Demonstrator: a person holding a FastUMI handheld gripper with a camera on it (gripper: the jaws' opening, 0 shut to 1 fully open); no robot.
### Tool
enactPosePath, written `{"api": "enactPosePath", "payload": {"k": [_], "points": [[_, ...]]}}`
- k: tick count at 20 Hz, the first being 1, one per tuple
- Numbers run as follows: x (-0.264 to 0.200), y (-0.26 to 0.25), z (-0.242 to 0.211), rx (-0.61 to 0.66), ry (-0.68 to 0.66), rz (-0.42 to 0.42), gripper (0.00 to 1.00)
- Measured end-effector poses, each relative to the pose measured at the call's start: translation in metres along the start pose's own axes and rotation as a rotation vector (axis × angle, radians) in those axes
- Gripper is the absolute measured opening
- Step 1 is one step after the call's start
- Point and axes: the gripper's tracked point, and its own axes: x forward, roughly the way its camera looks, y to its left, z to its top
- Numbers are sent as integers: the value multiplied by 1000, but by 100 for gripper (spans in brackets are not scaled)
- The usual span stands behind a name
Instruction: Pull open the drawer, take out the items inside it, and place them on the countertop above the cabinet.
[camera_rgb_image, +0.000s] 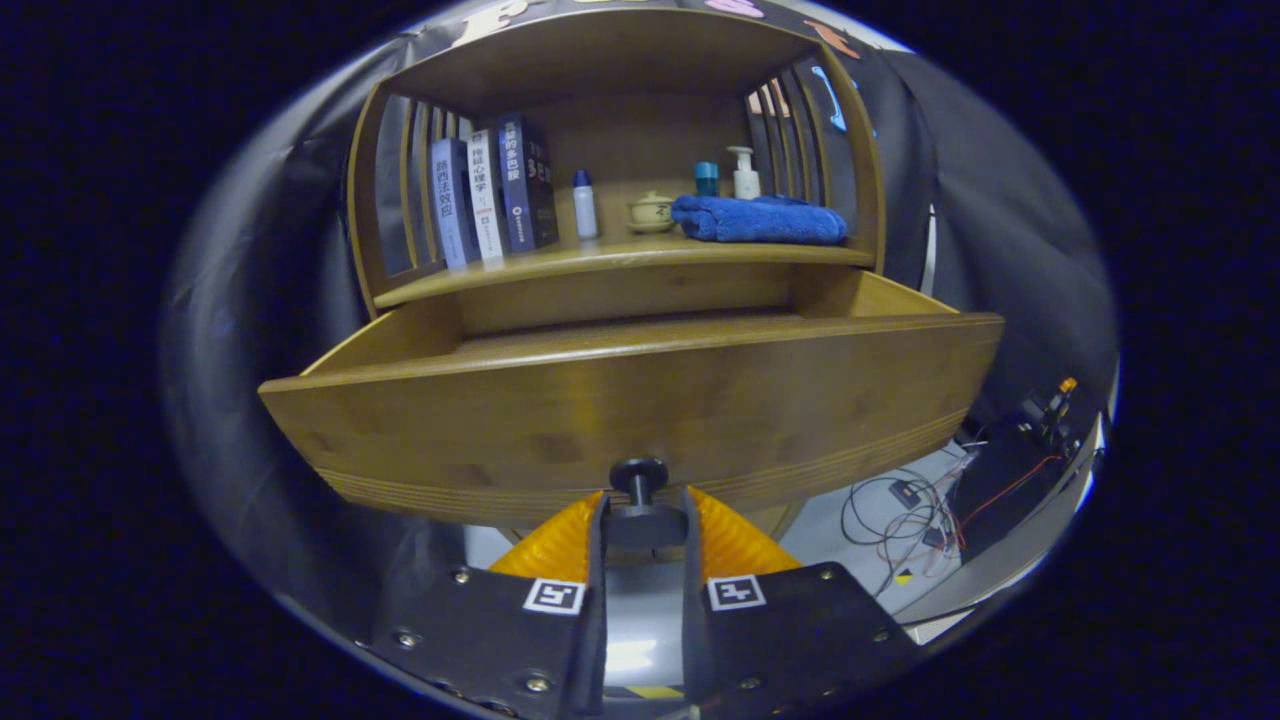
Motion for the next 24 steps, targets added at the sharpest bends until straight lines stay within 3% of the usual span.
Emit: {"api": "enactPosePath", "payload": {"k": [3,12,15,18,24], "points": [[-19,-6,-12,13,-11,-8,30],[-20,-4,-12,44,-25,14,33],[-24,-3,-1,69,-72,29,46],[-38,1,22,86,-139,48,75],[-56,10,91,39,-231,29,77]]}}
